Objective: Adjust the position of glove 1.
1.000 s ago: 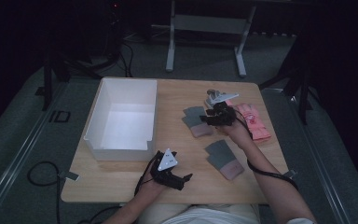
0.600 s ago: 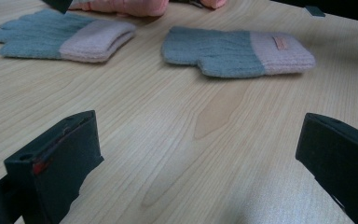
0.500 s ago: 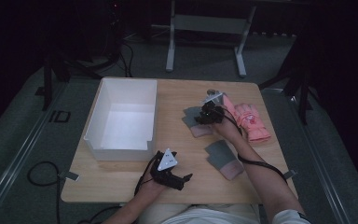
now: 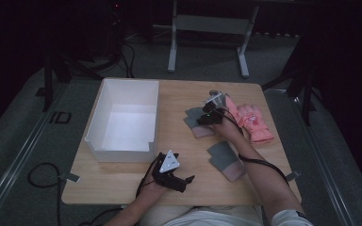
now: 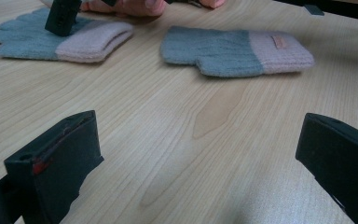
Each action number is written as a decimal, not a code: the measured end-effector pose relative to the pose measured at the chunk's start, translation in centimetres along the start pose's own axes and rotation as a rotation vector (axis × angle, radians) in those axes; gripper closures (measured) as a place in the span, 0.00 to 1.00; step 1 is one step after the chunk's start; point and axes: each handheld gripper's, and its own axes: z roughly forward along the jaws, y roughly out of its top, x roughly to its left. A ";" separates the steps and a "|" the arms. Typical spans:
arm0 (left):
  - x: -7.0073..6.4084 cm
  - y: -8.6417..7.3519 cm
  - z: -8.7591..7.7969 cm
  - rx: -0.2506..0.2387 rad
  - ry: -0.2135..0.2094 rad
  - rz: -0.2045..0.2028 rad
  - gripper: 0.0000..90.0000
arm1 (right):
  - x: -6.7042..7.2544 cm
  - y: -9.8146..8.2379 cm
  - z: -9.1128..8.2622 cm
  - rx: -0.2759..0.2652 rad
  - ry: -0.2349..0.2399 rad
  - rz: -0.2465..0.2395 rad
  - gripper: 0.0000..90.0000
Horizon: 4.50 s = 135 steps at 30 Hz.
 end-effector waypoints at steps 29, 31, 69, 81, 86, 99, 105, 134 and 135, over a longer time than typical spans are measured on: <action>-0.2 0.0 0.0 -0.013 0.019 0.007 0.00 | 11.0 -1.8 -13.8 -0.274 -0.041 0.256 0.94; -0.3 0.0 -0.1 -0.014 0.024 0.019 0.00 | 11.5 -2.7 -13.8 -0.271 -0.038 0.288 0.94; -0.5 0.0 -0.1 -0.022 0.021 0.033 0.00 | 9.4 -7.8 -10.0 -0.188 -0.014 0.288 0.75; -0.5 0.0 -0.1 -0.021 0.026 0.028 0.00 | 5.3 -12.0 -12.8 -0.106 0.036 -0.031 0.72; -0.6 0.0 -0.1 -0.020 0.032 0.031 0.00 | 4.7 -13.4 -12.9 -0.054 0.061 -0.060 0.70; -0.5 0.0 0.0 -0.020 0.034 0.024 0.00 | 4.1 -15.4 -11.1 0.038 0.037 -0.105 0.81; -0.5 0.0 0.0 -0.020 0.035 0.026 0.00 | 4.6 -15.4 -11.1 0.036 -0.002 -0.044 0.93; -0.6 0.0 0.0 -0.022 0.049 0.034 0.00 | 5.0 -16.1 -18.0 -0.172 -0.176 0.338 0.95; -0.6 0.0 0.0 -0.023 0.050 0.033 0.00 | 4.8 -16.3 -17.6 -0.163 -0.181 0.336 0.95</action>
